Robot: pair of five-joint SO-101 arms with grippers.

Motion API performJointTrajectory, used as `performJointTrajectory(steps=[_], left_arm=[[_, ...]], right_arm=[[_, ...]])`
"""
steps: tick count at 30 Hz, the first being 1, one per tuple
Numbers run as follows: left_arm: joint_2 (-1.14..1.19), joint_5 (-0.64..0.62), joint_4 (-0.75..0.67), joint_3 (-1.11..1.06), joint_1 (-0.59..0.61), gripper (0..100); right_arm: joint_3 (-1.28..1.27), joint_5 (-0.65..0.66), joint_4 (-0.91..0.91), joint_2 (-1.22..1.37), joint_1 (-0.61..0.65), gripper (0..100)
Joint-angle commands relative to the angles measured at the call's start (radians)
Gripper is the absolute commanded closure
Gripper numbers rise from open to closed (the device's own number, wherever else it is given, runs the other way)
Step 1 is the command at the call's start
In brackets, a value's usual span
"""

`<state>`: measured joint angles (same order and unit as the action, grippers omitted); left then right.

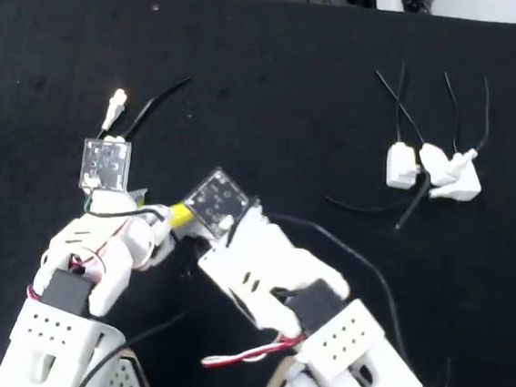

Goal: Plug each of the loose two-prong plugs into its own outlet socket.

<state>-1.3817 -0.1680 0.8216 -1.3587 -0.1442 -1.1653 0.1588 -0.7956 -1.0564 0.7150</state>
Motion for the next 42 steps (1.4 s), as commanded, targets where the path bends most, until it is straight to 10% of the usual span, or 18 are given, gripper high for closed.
performJointTrajectory(steps=[1, 17, 34, 42], left_arm=[[0.002, 0.0, 0.005, -0.021, -0.015, 68], [0.002, 0.0, 0.005, -0.016, -0.013, 68], [0.02, 0.002, 0.02, 0.117, 0.239, 70], [0.344, 0.063, -0.049, 0.196, 0.239, 80]], right_arm=[[0.097, -0.037, 0.011, -0.068, -0.044, 98.8], [0.085, -0.043, -0.014, -0.068, -0.026, 98.8], [-0.045, 0.084, -0.167, 0.028, -0.072, 98.8], [0.139, 0.078, -0.219, 0.341, -0.068, 98.8]])
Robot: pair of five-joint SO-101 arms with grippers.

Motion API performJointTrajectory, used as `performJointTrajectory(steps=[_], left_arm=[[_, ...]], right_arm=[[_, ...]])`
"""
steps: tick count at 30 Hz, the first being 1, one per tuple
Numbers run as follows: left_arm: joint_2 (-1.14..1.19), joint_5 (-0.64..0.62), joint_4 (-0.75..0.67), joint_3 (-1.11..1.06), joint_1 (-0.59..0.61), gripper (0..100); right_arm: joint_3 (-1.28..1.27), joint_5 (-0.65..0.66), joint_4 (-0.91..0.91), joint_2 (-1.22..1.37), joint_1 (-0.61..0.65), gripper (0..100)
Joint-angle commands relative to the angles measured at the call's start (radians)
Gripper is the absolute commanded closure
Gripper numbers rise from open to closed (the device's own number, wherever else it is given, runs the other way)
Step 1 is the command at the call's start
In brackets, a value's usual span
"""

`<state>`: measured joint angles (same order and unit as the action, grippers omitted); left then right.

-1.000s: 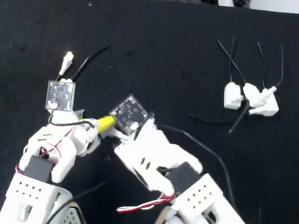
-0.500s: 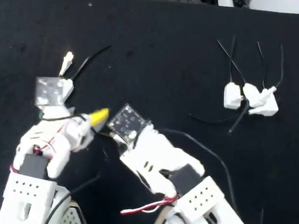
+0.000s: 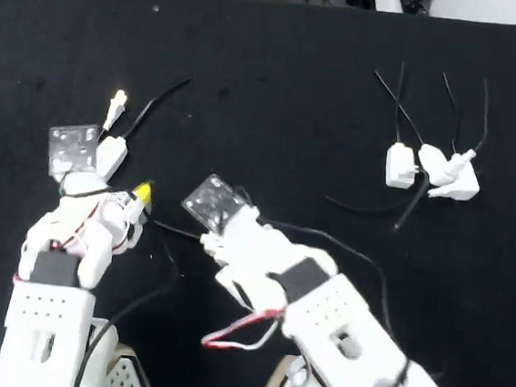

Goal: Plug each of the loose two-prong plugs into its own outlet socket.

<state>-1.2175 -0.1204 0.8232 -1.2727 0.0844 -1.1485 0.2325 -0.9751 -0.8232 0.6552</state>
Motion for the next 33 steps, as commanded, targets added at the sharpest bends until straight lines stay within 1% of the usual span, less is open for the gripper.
performJointTrajectory(steps=[1, 5, 9, 12, 14, 19, 22, 27, 30, 33], left_arm=[[0.245, 0.015, -0.066, 0.13, 0.01, 78], [0.505, 0.015, -0.123, 0.211, 0.01, 73], [0.723, 0.015, -0.172, 0.283, 0.01, 73], [0.841, 0.015, -0.167, 0.326, 0.004, 73], [0.895, 0.015, -0.13, 0.355, 0.002, 73], [0.918, 0.026, 0.029, 0.394, -0.01, 73], [0.918, 0.115, 0.095, 0.38, -0.016, 73], [0.918, 0.189, 0.11, 0.323, -0.016, 73], [0.918, 0.218, 0.115, 0.309, -0.016, 73], [0.916, 0.235, 0.157, 0.328, -0.013, 73]], right_arm=[[0.137, 0.005, -0.055, 0.128, -0.008, 98.8], [0.153, 0.005, -0.069, 0.171, -0.012, 98.8], [0.151, 0.003, -0.046, 0.202, -0.034, 98.8], [0.16, 0.003, -0.012, 0.217, -0.101, 98.8], [0.16, 0.011, 0.011, 0.226, -0.138, 98.8], [0.16, 0.011, 0.055, 0.259, -0.186, 98.8], [0.16, 0.011, 0.077, 0.26, -0.212, 98.8], [0.16, 0.009, 0.058, 0.259, -0.226, 98.8], [0.191, 0.006, -0.002, 0.259, -0.226, 98.8], [0.26, 0.005, -0.087, 0.259, -0.226, 98.8]])
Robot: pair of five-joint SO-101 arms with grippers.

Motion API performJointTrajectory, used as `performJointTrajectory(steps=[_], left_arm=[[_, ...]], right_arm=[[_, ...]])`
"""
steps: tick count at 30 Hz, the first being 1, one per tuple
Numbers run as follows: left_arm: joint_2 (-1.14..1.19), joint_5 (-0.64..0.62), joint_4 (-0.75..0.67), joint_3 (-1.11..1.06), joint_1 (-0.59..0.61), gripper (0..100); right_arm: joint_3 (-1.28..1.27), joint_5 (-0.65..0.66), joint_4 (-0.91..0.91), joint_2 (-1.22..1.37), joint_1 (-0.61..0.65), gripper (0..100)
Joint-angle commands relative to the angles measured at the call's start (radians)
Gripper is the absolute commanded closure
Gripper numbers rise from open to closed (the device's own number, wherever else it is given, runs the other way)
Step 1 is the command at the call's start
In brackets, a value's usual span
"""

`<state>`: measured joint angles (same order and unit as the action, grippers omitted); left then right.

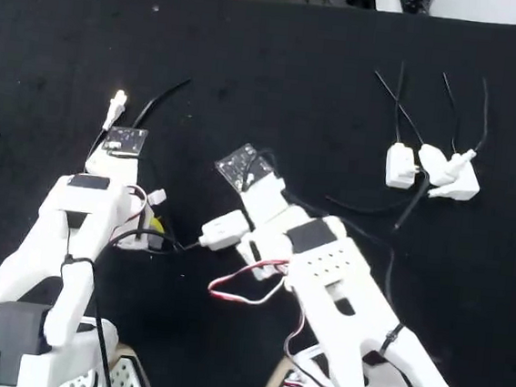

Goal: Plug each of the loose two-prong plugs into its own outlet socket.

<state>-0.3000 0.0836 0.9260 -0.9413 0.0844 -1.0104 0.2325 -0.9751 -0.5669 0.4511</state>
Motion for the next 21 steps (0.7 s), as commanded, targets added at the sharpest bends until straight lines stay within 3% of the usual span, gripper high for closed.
performJointTrajectory(steps=[1, 8, 12, 21], left_arm=[[-0.008, 0.031, 0.069, 0.002, -0.01, 73], [-0.195, 0.031, 0.087, -0.077, -0.004, 73], [-0.364, 0.021, 0.084, -0.143, 0.071, 73], [-0.667, 0.021, -0.092, -0.401, 0.157, 73]], right_arm=[[0.15, 0.005, -0.114, 0.002, -0.021, 98.8], [0.32, 0.003, -0.235, 0.013, -0.011, 98.8], [0.421, 0.011, -0.353, 0.024, 0.012, 98.8], [0.696, -0.069, -0.624, 0.318, 0.066, 98.8]])
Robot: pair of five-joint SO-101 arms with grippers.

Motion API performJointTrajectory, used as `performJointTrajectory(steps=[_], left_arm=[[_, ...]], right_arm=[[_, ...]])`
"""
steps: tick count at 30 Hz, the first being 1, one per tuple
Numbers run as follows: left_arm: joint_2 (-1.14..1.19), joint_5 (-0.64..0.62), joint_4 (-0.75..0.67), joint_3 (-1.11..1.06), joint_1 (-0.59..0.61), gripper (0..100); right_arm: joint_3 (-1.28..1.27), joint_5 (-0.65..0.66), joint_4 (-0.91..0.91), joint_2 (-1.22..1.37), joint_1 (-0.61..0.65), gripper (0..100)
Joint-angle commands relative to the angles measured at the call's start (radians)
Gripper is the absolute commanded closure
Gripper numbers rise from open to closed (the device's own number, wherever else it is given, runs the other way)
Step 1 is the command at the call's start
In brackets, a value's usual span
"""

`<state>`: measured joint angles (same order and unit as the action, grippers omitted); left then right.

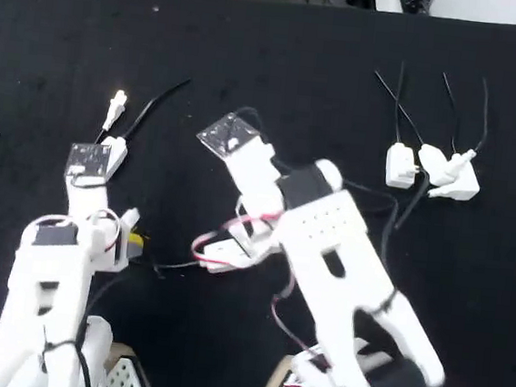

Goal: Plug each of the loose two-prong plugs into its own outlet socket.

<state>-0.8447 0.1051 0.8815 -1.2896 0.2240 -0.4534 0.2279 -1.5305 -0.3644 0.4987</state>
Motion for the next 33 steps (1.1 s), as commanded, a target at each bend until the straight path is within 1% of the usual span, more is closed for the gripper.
performJointTrajectory(steps=[1, 8, 11, 17, 22, 33], left_arm=[[-0.153, 0.0, -0.048, -0.068, 0.013, 73], [-0.269, 0.0, -0.049, -0.122, 0.01, 73], [-0.272, 0.0, -0.048, -0.124, 0.01, 73], [-0.272, 0.0, -0.048, -0.124, 0.01, 73], [-0.272, 0.0, -0.049, -0.124, 0.01, 73], [-0.272, 0.0, -0.049, -0.124, 0.01, 73]], right_arm=[[0.156, -0.086, -0.081, 0.147, 0.018, 98.8], [0.294, -0.267, -0.18, 0.309, 0.038, 98.7], [0.372, -0.292, -0.233, 0.372, 0.058, 98.6], [0.441, -0.35, -0.233, 0.516, 0.063, 98.7], [0.467, -0.361, -0.235, 0.585, 0.061, 98.7], [0.441, -0.361, -0.236, 0.596, 0.058, 98.7]])
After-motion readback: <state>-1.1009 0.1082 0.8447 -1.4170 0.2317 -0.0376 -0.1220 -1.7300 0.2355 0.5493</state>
